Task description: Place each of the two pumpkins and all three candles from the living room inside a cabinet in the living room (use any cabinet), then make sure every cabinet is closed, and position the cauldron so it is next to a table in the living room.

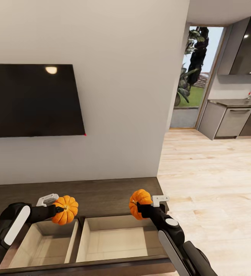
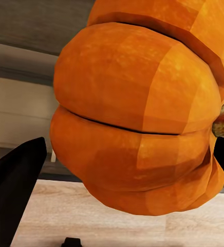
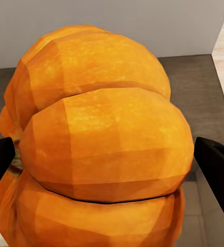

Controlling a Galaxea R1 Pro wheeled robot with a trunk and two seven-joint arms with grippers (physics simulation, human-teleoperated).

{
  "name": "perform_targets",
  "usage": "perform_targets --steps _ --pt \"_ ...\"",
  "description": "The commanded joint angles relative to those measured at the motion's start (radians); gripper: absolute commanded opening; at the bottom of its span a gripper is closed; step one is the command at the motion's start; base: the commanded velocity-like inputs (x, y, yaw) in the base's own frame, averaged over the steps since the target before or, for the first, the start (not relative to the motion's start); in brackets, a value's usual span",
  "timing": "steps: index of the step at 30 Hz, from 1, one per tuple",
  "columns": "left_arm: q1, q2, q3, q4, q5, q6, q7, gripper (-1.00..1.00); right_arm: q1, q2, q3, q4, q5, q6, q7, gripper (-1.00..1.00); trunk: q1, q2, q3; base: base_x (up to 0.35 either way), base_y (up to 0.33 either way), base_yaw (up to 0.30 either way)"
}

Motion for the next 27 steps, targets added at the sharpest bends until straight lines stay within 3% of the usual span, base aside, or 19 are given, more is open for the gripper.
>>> perform_targets --steps 1,8,14,19,22,24,27 --pt "-0.001 0.000 0.002 -0.001 -0.001 0.005 -0.004 -1.00 -0.001 -0.001 0.003 -0.001 -0.010 0.002 -0.011 -1.00 0.000 -0.001 -0.001 0.000 0.000 0.000" --pt "-0.001 -0.004 0.000 -0.001 0.000 0.005 -0.004 -1.00 -0.001 0.012 0.003 0.010 -0.008 0.002 -0.010 -1.00 0.027 -0.050 -0.023 0.000 0.000 0.000" --pt "-0.001 -0.069 -0.005 -0.001 -0.009 0.003 -0.003 -1.00 -0.009 0.039 0.004 0.034 -0.008 0.007 -0.009 -1.00 0.050 -0.092 -0.042 0.000 0.000 0.000" --pt "0.000 -0.081 -0.010 -0.001 -0.010 0.003 -0.002 -1.00 -0.053 0.043 0.004 0.080 -0.011 0.021 -0.011 -1.00 0.069 -0.127 -0.058 0.000 0.000 0.000" --pt "0.001 -0.085 -0.012 -0.002 -0.008 0.003 0.003 -1.00 -0.061 0.070 0.004 0.088 -0.010 0.059 -0.014 -1.00 0.081 -0.148 -0.067 0.000 0.000 0.000" --pt "0.001 -0.104 -0.030 -0.002 -0.009 0.003 0.038 -1.00 -0.064 0.086 0.003 0.089 -0.011 0.093 -0.017 -1.00 0.088 -0.162 -0.073 0.000 0.000 0.000" --pt "0.001 -0.148 -0.067 -0.007 -0.008 0.003 0.149 -1.00 -0.072 0.096 0.003 0.092 -0.012 0.116 -0.019 -1.00 0.100 -0.183 -0.083 0.000 0.000 0.000"
